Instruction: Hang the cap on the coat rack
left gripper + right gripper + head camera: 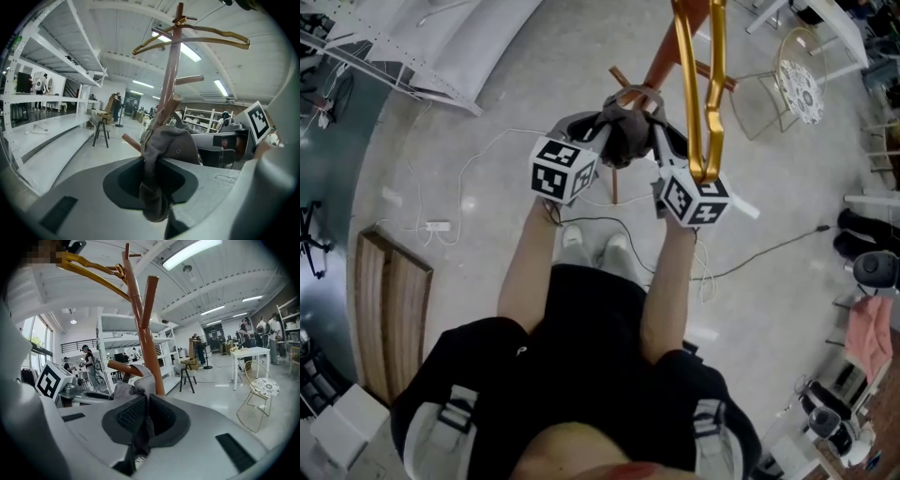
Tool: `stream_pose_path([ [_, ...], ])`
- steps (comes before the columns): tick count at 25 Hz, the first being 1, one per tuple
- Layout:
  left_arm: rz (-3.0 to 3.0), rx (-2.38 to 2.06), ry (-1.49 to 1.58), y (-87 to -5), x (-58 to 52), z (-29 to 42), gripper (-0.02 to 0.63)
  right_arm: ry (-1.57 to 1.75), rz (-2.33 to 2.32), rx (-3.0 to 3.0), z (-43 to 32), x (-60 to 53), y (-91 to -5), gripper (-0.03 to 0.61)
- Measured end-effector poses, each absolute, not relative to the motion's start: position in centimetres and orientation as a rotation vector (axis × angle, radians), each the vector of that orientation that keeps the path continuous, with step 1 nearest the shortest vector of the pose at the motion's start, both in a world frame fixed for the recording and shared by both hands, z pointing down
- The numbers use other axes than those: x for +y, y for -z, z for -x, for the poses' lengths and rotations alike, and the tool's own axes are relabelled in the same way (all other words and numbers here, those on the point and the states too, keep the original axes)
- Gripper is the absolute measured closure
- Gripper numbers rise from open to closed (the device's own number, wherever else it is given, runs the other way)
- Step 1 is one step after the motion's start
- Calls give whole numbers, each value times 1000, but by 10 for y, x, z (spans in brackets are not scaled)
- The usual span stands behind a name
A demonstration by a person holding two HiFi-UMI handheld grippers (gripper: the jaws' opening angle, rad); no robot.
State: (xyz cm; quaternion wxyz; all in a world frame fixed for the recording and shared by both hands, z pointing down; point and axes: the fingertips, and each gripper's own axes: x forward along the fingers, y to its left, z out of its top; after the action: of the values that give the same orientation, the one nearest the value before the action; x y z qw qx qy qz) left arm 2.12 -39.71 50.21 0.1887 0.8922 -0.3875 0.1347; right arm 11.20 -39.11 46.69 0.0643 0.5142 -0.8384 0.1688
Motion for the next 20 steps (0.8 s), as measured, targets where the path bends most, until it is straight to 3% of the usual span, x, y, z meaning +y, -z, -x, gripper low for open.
stream_pose_path([
  [10, -2479, -1077, -494, -534, -414, -56, 554, -585, -1482, -2503, -123, -409, -493, 568],
  [13, -2465, -1079, -505, -538, -417, -63, 497, -564, -1427, -2527, -125, -409, -492, 444],
  [14, -2469, -1059, -508, -539, -417, -65, 477, -560, -1411, -2534, -126, -410, -489, 429],
  [17, -2500, -932, -516, -535, -408, -62, 431, -515, -1300, -2549, -118, -406, -482, 426],
  [20, -2548, -830, -569, -524, -396, -55, 430, -439, -1229, -2560, -117, -400, -468, 426],
])
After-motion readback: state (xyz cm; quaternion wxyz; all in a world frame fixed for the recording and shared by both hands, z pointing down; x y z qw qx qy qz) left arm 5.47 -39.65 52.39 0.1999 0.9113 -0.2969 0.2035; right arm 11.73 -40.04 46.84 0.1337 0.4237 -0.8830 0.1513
